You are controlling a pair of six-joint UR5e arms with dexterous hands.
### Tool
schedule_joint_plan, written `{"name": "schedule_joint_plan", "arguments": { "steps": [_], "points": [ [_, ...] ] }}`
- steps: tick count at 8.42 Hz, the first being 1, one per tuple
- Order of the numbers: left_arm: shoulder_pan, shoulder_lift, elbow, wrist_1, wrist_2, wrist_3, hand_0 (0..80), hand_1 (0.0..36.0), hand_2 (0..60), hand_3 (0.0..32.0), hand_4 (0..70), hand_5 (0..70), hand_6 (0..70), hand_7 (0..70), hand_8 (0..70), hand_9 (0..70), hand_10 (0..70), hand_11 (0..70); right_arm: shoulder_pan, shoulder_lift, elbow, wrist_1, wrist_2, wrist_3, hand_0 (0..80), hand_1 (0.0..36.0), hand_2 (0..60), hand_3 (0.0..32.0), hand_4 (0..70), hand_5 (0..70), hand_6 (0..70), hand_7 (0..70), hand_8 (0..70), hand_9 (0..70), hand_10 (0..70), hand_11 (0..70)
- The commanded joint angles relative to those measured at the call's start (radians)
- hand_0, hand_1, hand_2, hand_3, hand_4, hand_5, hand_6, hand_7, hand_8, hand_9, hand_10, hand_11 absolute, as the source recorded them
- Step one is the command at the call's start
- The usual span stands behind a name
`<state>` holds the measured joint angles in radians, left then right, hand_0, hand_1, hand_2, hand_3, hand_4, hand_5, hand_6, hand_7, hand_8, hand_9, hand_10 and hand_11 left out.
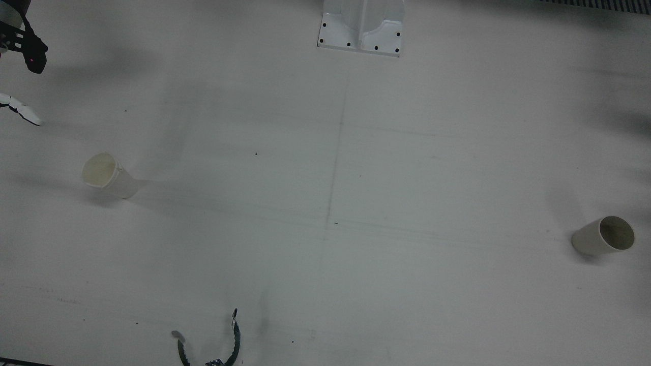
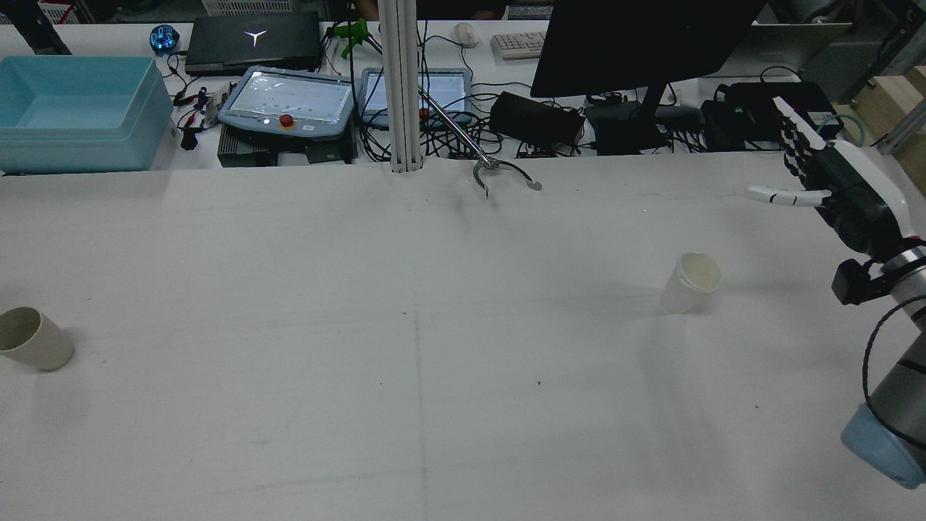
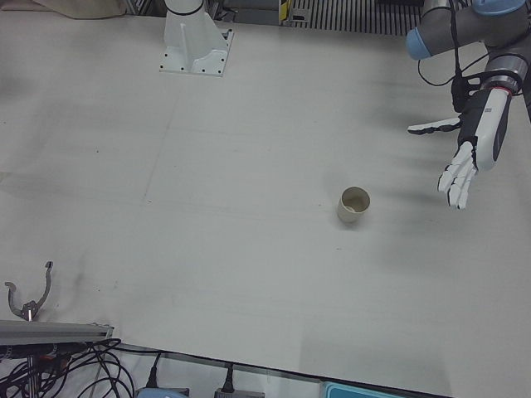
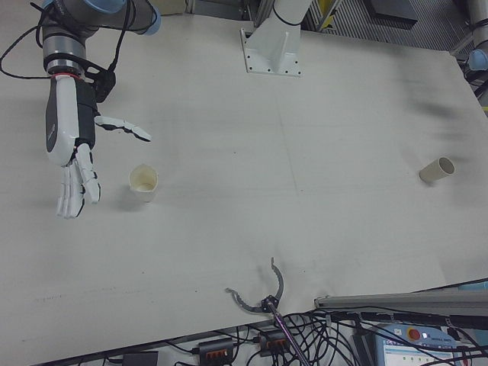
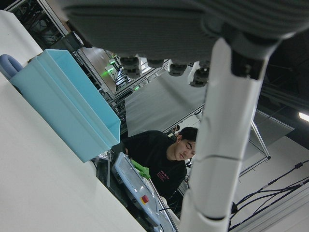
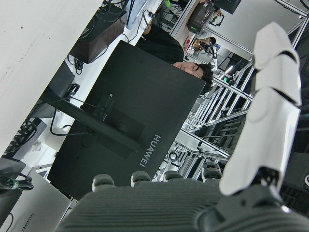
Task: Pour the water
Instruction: 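Reach the left hand to the white paper cup beside it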
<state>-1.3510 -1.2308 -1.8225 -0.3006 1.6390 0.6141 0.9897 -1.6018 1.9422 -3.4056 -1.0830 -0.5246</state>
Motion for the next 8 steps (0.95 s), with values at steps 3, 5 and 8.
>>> {"name": "schedule_joint_plan", "arguments": {
  "steps": [3,5,8],
  "points": [
    [0.027,-0.007,0.186,-0.112,0.002,0.064,80.0,16.5,0.0,0.0,12.9,0.0,1.7,0.0,0.0,0.0,2.9,7.4,-0.006,0.01,-0.006,0.002,0.0,0.005,48.6,19.6,15.8,14.8,0.0,5.3,0.0,0.0,0.4,0.0,0.0,0.0],
    [0.071,-0.013,0.212,-0.12,0.002,0.059,80.0,18.0,0.0,0.0,15.5,0.0,3.4,0.3,0.0,0.0,4.4,9.8,-0.009,0.013,-0.006,0.002,0.0,0.0,49.1,20.3,16.8,14.4,0.0,5.5,0.0,0.0,0.3,0.0,0.0,0.0],
    [0.107,-0.097,0.356,-0.164,-0.001,0.055,80.0,15.1,0.0,0.0,17.9,0.0,4.9,1.7,0.0,0.0,4.9,10.1,-0.01,0.034,-0.008,0.002,0.002,-0.006,49.4,20.6,17.0,15.0,0.0,5.7,0.6,0.0,0.8,0.0,0.0,0.0]
  ]
}}
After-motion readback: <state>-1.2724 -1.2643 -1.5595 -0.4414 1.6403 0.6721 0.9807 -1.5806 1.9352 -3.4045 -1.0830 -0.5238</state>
